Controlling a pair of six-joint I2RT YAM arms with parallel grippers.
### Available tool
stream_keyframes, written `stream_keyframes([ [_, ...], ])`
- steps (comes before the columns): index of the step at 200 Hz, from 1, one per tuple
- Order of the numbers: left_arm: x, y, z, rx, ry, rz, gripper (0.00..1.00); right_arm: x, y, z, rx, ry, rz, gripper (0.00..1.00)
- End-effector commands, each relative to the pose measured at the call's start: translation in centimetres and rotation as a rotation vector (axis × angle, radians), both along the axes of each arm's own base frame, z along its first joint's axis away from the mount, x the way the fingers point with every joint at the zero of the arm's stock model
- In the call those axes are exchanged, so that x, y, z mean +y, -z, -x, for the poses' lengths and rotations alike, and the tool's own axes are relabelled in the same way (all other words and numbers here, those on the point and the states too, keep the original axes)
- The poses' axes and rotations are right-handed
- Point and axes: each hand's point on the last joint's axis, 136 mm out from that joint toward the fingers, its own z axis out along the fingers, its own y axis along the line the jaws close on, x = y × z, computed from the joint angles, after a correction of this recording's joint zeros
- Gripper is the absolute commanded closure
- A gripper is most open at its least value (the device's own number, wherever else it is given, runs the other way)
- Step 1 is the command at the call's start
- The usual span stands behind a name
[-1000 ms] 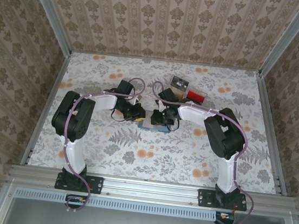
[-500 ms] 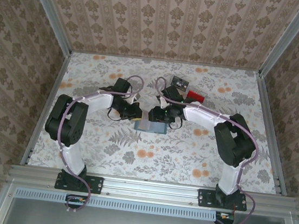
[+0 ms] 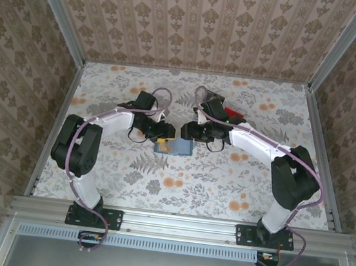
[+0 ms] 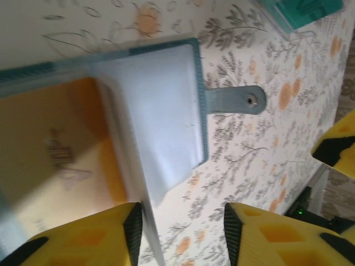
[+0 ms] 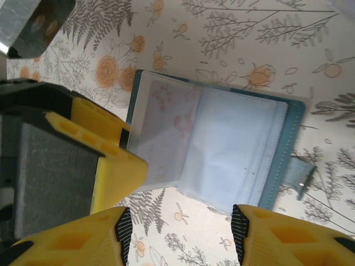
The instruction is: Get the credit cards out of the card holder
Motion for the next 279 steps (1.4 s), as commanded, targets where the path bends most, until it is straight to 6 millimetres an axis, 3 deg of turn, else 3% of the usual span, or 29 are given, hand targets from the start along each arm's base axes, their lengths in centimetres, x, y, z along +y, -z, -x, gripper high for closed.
stream_keyframes([
  [1, -2.9, -2.8, 0.1, -0.03, 0.032, 0.103, 0.48, -1.8, -1.3, -0.5, -0.052, 0.081, 0.011, 0.45],
  [41, -4.0, -3.3, -0.6, -0.026, 0.004, 0.116, 0.4, -3.6, -1.9, -0.6, -0.09, 0.141, 0.021, 0.44],
  [76, -1.4, -2.0, -1.5, -0.014, -0.085, 0.031, 0.36, -3.3, -1.3, -0.4, -0.07, 0.113, 0.046, 0.45],
  [109, 1.3, -0.6, -2.0, 0.023, -0.182, 0.002, 0.35, -1.4, -0.4, 0.0, -0.056, 0.053, 0.115, 0.5],
  [132, 1.7, 0.3, -1.7, 0.056, -0.198, -0.01, 0.39, 0.4, 0.8, 0.1, -0.034, 0.023, 0.15, 0.56],
  [159, 1.5, 0.6, -1.8, 0.067, -0.202, -0.012, 0.5, 1.5, 2.7, 0.0, 0.01, 0.018, 0.188, 0.63],
  [208, 1.1, 1.9, -1.9, 0.096, -0.188, -0.018, 0.63, 0.6, 6.2, -0.2, 0.092, 0.059, 0.289, 0.78],
  [248, -0.2, 2.6, -1.7, 0.109, -0.153, -0.015, 0.65, 0.5, 8.0, -0.2, 0.124, 0.054, 0.316, 0.8],
  [279, 1.0, 4.3, -1.8, 0.099, -0.175, -0.117, 0.66, 0.7, 9.2, -0.1, 0.15, 0.045, 0.324, 0.81],
])
